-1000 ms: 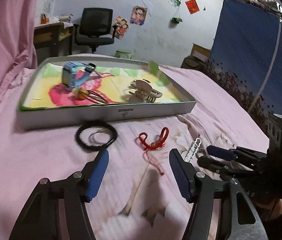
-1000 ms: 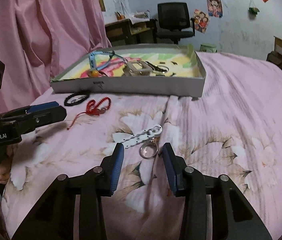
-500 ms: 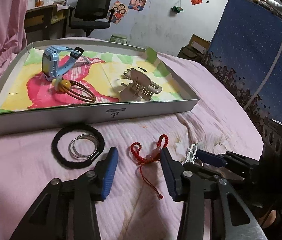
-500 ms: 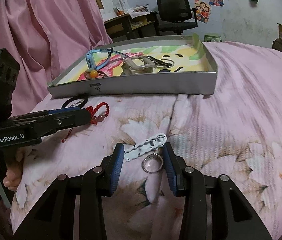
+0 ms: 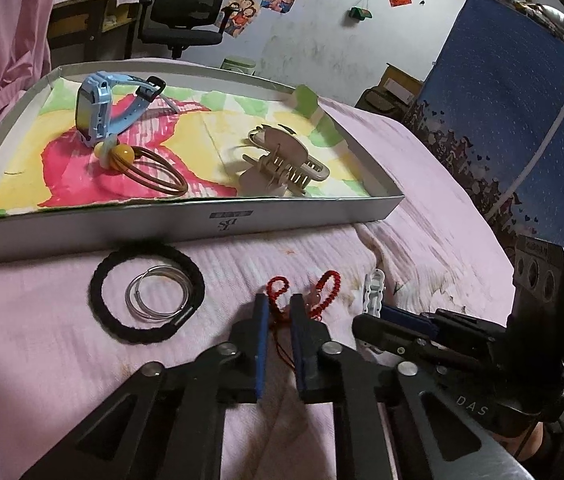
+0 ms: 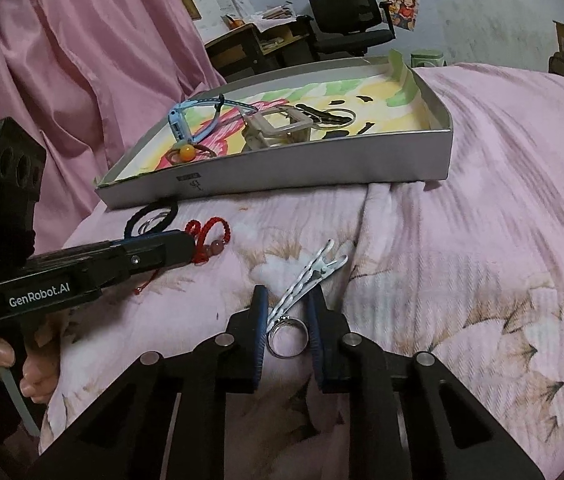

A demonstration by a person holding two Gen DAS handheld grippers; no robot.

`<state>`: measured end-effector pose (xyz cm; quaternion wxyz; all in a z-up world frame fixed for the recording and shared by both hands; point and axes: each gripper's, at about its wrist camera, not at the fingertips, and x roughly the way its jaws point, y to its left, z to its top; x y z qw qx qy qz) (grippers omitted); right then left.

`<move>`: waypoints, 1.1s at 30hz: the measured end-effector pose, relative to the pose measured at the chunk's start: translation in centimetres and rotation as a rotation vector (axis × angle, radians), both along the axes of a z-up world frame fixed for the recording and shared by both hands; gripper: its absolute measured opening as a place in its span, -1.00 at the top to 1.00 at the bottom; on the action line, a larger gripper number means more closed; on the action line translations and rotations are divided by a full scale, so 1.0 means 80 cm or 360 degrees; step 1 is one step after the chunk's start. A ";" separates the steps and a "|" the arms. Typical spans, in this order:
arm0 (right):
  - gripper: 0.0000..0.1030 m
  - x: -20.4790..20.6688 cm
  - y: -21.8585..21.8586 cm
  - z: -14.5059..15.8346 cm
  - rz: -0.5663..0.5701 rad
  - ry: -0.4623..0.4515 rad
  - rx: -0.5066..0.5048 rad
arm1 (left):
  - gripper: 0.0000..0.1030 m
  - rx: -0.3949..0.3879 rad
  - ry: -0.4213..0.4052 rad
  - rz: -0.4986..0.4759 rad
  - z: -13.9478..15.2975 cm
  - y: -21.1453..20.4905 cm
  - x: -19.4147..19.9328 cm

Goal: Organize jewelry
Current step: 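Lift and carry the strap and red cord into the tray with both grippers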

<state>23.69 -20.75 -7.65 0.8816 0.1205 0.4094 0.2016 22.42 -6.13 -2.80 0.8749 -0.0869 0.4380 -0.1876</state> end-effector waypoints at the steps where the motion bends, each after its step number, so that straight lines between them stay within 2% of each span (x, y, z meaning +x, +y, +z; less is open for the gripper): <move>1: 0.68 0.000 0.000 -0.001 -0.0003 0.0001 0.0002 | 0.85 -0.0004 0.0003 -0.0001 -0.001 0.000 0.000; 6: 0.74 -0.006 0.003 -0.002 -0.0007 -0.0012 -0.0017 | 0.90 -0.0019 0.0000 -0.0020 -0.002 -0.001 0.000; 7: 0.93 -0.008 0.002 -0.001 -0.0008 -0.0021 -0.0016 | 0.92 -0.0024 -0.0005 -0.0024 -0.002 -0.001 0.000; 19: 0.93 -0.020 -0.017 0.011 -0.0031 -0.0128 0.0097 | 0.93 -0.0053 -0.0103 -0.0021 0.007 0.004 -0.016; 25: 0.93 -0.028 -0.015 0.022 -0.0031 -0.0220 0.0070 | 0.93 -0.0066 -0.0183 0.0011 0.015 0.008 -0.025; 33: 0.93 -0.039 -0.013 0.043 -0.0045 -0.0364 0.0047 | 0.93 -0.0033 -0.0399 0.0125 0.044 0.019 -0.055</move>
